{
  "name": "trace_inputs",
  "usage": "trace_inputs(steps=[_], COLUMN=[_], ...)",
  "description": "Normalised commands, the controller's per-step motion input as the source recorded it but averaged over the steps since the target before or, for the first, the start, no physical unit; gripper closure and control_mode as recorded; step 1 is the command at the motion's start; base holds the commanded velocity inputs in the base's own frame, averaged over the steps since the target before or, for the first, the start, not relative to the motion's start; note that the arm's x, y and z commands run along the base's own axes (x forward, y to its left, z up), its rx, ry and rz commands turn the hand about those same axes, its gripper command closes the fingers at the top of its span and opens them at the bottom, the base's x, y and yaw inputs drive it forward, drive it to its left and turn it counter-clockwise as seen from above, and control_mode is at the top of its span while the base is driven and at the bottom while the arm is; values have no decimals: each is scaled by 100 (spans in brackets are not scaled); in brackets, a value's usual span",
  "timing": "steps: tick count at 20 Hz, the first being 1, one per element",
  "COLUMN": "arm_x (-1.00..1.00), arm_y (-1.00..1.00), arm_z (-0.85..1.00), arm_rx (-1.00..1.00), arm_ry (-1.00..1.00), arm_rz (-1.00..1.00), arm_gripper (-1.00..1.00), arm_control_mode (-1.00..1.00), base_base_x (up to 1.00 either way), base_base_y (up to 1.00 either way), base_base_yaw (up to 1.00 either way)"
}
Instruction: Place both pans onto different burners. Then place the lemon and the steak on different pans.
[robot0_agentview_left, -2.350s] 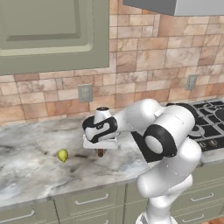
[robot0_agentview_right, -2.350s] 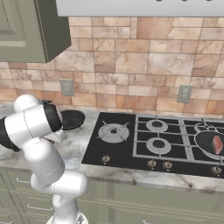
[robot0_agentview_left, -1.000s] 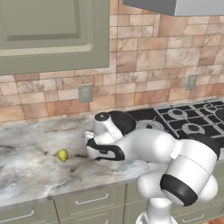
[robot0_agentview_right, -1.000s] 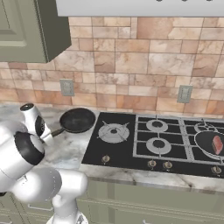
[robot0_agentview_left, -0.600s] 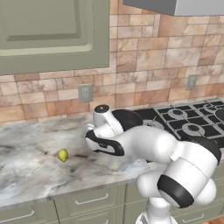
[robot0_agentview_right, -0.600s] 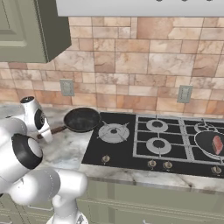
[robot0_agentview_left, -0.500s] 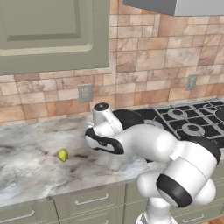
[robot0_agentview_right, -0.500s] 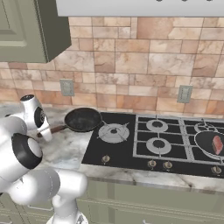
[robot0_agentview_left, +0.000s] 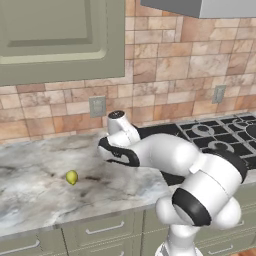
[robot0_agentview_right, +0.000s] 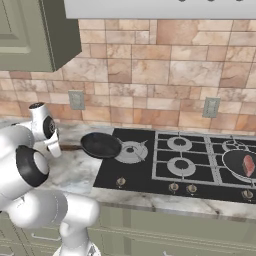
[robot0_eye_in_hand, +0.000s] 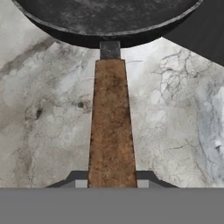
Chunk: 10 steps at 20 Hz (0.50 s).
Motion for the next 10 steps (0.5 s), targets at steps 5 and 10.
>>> trace_inputs(steps=[5, 10], arm_x=[9, 3], arm_y=[-10, 0], arm_z=[0, 0], arm_rx=[-5, -12], arm_ry=[-4, -13], arm_rz=[-10, -8], arm_gripper=[100, 100], arm_control_mode=[-100, -100], base_base_x=[0, 0], base_base_y=[0, 0], base_base_yaw=[0, 0])
